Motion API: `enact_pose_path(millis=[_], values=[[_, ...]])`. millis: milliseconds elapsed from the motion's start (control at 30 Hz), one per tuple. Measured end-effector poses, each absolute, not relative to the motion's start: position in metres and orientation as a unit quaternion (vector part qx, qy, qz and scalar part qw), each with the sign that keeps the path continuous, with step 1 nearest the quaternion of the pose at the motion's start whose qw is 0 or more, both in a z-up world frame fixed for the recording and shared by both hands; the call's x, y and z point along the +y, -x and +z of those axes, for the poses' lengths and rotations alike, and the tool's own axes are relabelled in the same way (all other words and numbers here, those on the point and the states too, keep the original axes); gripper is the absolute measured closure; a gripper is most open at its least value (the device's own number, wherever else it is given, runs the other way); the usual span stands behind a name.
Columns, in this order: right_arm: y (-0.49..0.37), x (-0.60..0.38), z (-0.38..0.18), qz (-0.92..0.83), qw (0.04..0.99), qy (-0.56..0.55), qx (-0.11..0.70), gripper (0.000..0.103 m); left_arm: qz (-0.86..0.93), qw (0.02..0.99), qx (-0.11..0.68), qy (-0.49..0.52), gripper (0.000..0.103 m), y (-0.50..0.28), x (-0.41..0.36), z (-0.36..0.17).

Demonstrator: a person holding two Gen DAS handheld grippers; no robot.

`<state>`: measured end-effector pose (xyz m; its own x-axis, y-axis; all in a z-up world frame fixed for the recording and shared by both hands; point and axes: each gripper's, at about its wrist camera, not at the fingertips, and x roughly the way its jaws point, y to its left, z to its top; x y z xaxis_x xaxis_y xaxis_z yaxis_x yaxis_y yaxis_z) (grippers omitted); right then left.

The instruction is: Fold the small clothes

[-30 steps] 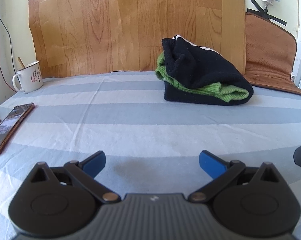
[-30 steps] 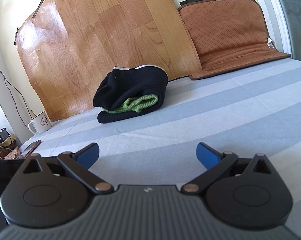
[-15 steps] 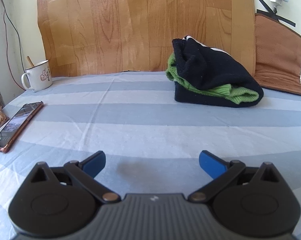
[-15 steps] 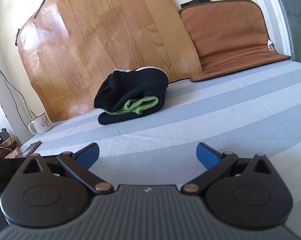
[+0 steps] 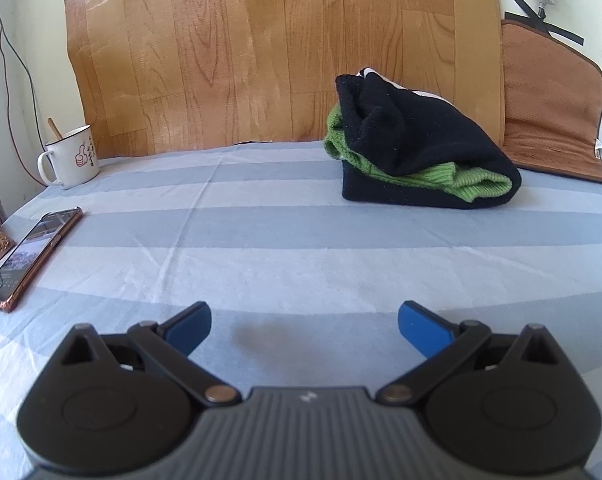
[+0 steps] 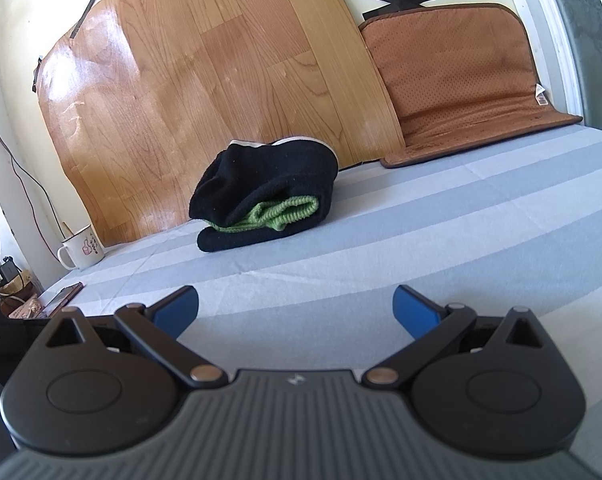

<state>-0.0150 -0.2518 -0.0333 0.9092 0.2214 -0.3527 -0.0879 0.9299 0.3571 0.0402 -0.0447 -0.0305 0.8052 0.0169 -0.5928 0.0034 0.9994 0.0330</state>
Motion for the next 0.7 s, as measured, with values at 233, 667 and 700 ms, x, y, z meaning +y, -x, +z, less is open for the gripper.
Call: enact_pose_path(millis=[233,667,700], values=[[0.0151,-0.2517,-0.0334,0.08,0.962,-0.169,0.197,0.0,-0.006,0.95,0.313,-0.021,0.0,-0.0395,-0.0465,-0.0305],[0.0152,-0.2518,-0.0334,0.081,0.962,-0.169,0.197,0.0,-0.017,0.95,0.31,-0.03,0.0,-0.0378,-0.0508,-0.0311],[0.0152,-0.2518,-0.0335,0.081,0.962,-0.169,0.197,0.0,-0.017,0.95,0.31,-0.03,0.0,-0.0377,-0.0508,-0.031]])
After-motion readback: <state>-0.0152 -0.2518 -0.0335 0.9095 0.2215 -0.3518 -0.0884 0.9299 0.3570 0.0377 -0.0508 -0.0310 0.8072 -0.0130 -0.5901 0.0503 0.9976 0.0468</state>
